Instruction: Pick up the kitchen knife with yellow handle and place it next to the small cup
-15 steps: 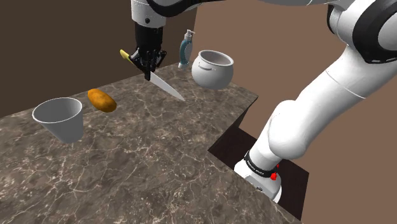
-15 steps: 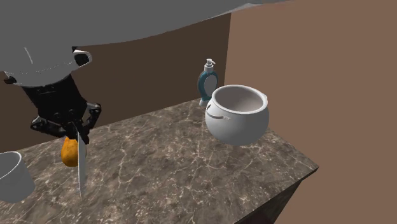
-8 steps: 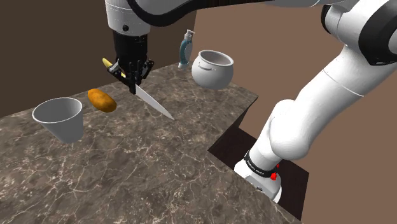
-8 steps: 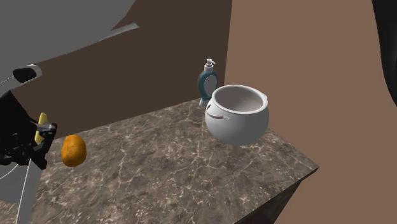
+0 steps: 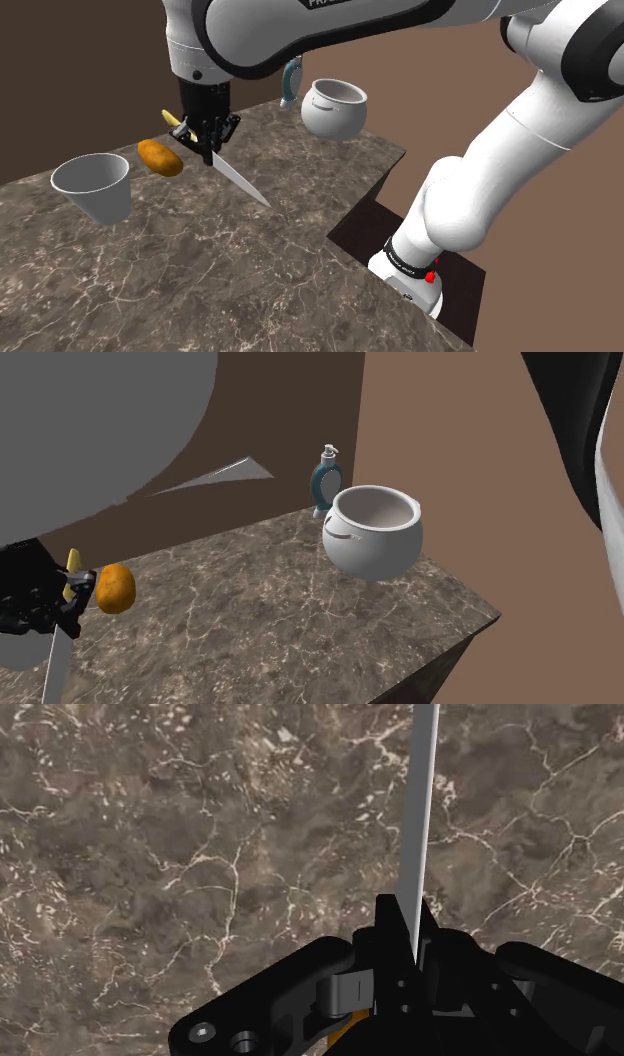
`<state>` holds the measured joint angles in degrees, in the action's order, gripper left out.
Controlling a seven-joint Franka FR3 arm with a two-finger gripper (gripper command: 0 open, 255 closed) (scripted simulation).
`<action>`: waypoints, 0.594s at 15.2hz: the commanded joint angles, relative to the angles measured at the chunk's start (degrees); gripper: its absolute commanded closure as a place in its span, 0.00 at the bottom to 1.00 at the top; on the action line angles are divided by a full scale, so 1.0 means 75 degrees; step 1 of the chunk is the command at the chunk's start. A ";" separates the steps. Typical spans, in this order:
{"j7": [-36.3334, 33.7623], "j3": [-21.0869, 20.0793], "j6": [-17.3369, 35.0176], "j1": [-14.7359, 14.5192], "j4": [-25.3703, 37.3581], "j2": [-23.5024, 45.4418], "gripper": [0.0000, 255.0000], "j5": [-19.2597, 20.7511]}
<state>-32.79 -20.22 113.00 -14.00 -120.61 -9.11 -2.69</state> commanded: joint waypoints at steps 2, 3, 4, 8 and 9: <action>-0.0031 -0.0024 0.0315 -0.0008 -0.0232 0.0082 1.00 0.0022; -0.0038 -0.0030 0.0418 -0.0009 -0.0308 0.0111 1.00 0.0030; -0.0047 -0.0036 0.0521 -0.0010 -0.0381 0.0142 1.00 0.0039; -0.0087 -0.0061 0.0933 -0.0012 -0.0661 0.0283 1.00 0.0083; -0.0098 -0.0067 0.1037 -0.0013 -0.0726 0.0323 1.00 0.0097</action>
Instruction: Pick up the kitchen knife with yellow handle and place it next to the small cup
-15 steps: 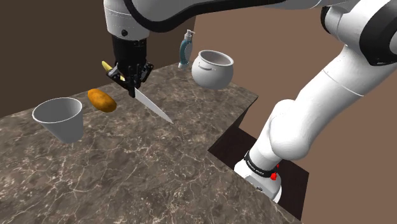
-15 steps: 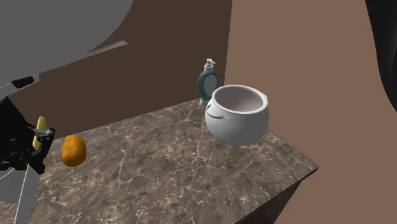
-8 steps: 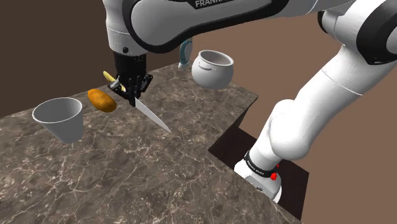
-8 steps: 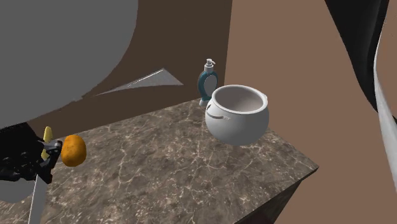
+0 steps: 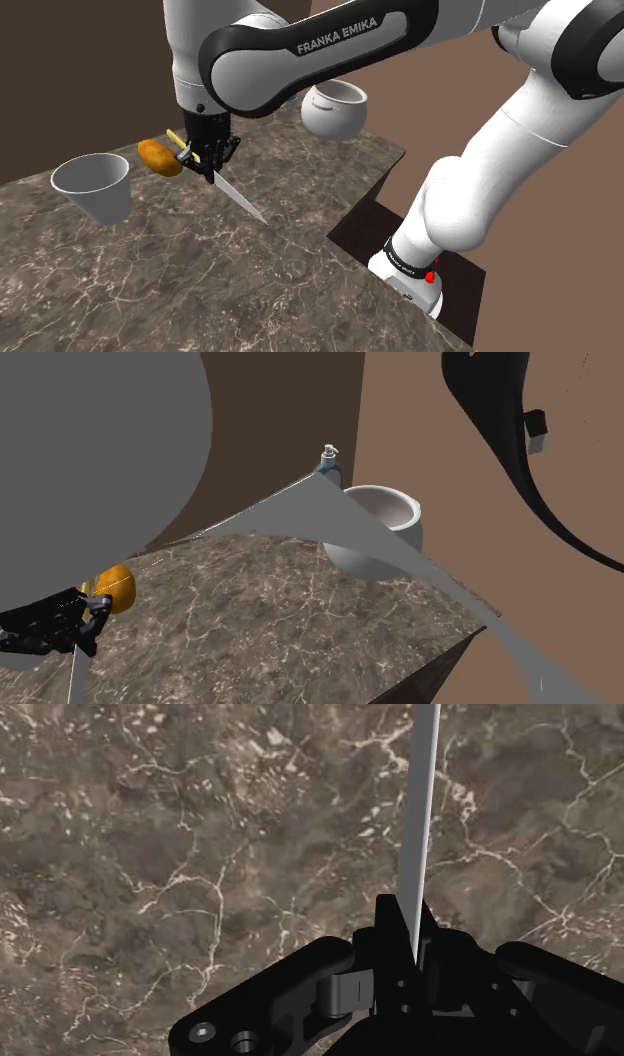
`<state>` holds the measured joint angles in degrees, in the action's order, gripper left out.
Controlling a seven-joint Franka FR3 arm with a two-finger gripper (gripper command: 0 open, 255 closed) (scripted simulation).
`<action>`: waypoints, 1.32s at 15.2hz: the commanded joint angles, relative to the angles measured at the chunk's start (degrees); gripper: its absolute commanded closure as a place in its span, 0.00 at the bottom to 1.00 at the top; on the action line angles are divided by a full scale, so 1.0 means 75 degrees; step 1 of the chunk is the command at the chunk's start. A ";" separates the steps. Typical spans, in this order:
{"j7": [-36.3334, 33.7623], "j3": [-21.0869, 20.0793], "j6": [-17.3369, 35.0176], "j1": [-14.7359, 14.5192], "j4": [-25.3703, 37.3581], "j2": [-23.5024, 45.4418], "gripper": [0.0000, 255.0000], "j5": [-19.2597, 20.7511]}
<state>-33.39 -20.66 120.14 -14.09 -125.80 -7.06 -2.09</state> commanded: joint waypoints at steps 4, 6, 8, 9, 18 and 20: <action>-0.0070 -0.0032 0.0499 -0.0001 -0.0282 0.0227 1.00 0.0082; -0.0102 -0.0043 0.0707 -0.0001 -0.0396 0.0326 1.00 0.0121; -0.0136 -0.0054 0.0914 -0.0001 -0.0503 0.0432 1.00 0.0164; -0.0155 -0.0058 0.1018 -0.0001 -0.0554 0.0488 1.00 0.0188; -0.0359 -0.0081 0.1905 -0.0002 -0.0928 0.1039 1.00 0.0457; -0.0360 -0.0080 0.1905 -0.0002 -0.0927 0.1040 1.00 0.0458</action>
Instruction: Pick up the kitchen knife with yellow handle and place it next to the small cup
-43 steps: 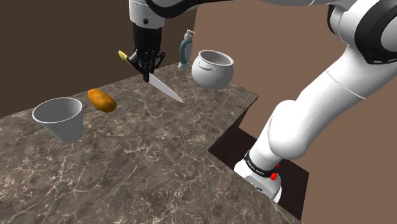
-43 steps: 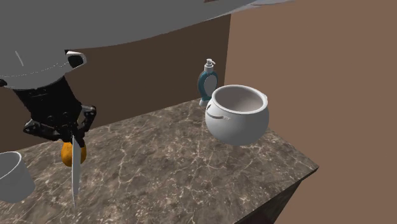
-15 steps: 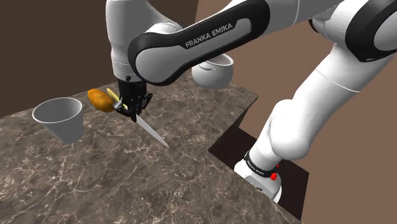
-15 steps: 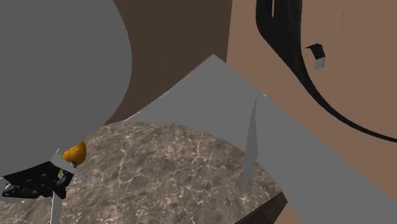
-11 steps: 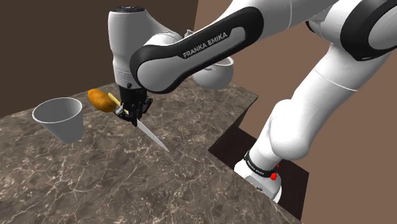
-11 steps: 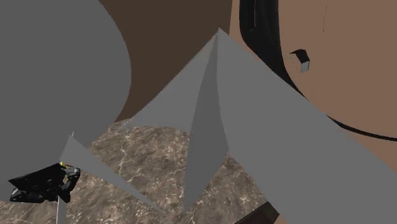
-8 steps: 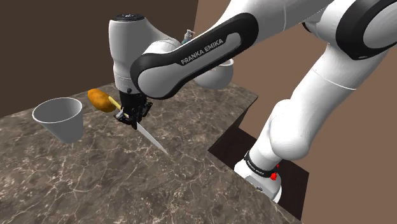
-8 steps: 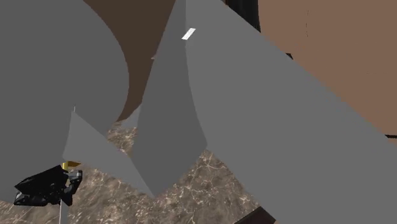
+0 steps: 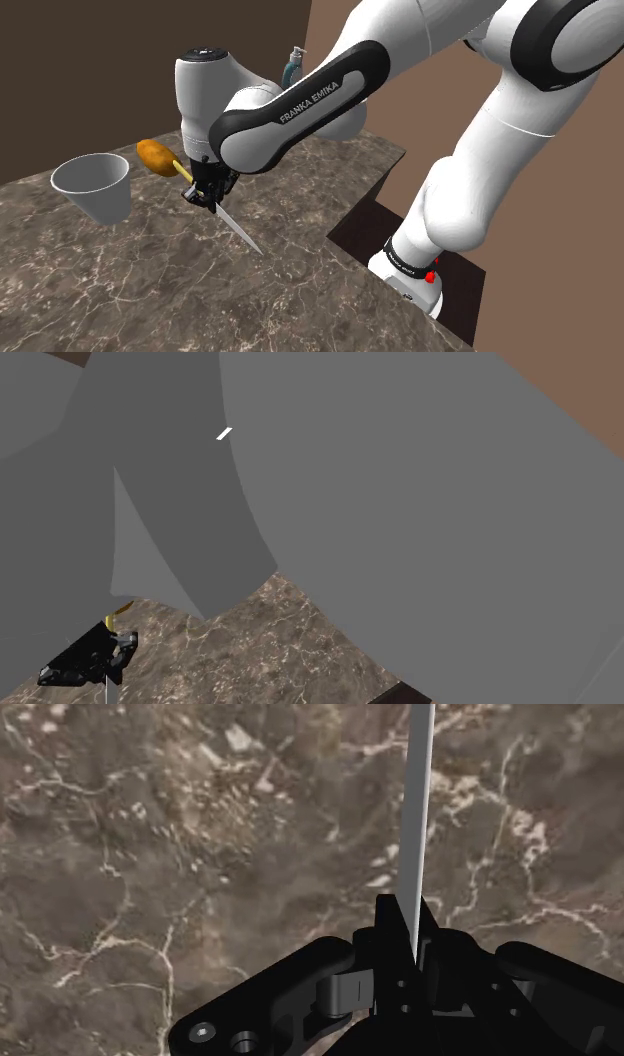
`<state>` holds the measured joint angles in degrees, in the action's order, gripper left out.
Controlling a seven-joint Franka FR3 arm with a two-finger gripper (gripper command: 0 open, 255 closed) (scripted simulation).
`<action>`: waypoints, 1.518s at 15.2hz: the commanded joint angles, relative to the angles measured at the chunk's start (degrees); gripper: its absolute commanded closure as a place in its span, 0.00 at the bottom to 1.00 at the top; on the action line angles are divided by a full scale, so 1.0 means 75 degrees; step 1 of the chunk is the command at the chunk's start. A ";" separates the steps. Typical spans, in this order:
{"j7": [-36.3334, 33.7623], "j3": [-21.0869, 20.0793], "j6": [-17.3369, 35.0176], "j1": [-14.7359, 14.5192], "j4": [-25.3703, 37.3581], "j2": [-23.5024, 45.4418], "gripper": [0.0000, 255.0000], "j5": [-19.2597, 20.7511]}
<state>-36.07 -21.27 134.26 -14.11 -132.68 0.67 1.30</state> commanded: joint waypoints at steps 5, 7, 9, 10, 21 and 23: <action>-0.0003 0.0001 0.0020 0.0001 -0.0009 0.0009 1.00 0.0006; -0.0003 0.0001 0.0020 0.0001 -0.0009 0.0009 0.00 0.0006; -0.0003 0.0001 0.0020 0.0001 -0.0009 0.0009 0.00 0.0006; -0.0003 0.0001 0.0020 0.0001 -0.0009 0.0009 0.00 0.0006; 0.0217 0.0019 -0.0953 0.0002 0.0386 -0.0612 0.00 -0.0294; 0.0217 0.0019 -0.0953 0.0002 0.0386 -0.0612 0.00 -0.0294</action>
